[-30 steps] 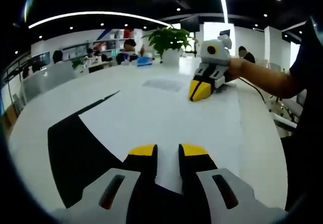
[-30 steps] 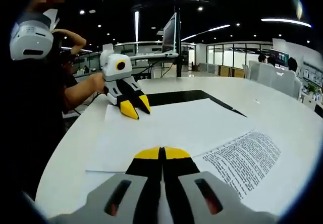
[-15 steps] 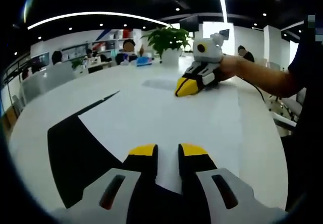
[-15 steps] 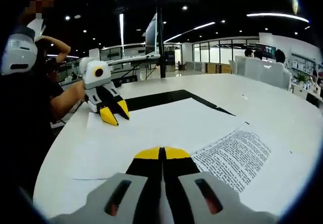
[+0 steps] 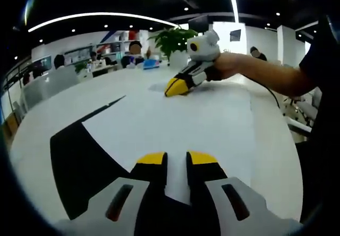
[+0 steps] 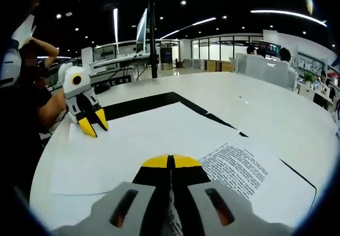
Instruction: Flip through the bound document one page at a time
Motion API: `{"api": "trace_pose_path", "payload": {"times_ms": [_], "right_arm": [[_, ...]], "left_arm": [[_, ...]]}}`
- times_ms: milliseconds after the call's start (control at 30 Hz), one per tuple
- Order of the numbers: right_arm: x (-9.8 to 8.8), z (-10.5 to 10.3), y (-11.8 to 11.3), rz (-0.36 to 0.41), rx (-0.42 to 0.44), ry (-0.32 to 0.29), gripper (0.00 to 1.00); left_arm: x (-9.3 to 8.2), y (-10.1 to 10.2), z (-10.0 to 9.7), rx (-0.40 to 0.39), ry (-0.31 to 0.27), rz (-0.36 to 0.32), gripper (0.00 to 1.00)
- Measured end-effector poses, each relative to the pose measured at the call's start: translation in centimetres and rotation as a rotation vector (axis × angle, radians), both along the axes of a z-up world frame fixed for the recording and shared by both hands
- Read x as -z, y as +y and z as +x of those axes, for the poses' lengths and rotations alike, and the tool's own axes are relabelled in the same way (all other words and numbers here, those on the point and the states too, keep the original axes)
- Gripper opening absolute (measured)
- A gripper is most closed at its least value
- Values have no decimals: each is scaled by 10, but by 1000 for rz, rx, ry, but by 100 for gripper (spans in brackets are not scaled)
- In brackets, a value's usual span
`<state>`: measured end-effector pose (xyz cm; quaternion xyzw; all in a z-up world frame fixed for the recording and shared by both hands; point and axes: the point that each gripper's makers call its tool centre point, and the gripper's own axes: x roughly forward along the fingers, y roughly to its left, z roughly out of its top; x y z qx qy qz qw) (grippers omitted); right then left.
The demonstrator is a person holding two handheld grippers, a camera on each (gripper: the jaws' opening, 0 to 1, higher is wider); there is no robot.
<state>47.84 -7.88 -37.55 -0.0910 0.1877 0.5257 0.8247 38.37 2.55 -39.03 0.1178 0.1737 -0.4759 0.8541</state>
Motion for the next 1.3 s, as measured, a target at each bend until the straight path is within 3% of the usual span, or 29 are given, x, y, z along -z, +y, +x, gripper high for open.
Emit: {"api": "trace_pose_path", "payload": {"times_ms": [267,467,633,1100,1300], "right_arm": [[2,11,3,-47,-53,9,2],[2,16,3,-33,-81,13,2],[4,29,6,-9,-52,9,2],[11,90,-6,-42,88,21,2],[11,103,-7,-37,119,32,2]], "left_arm": [[0,-1,-1,13,10,26,16],[0,-3,-1,26,8,44,14],[0,-2,-1,34,10,47,14],[0,-2,-1,42,13,40,14],[0,-2,-1,38,15,44,14]]}}
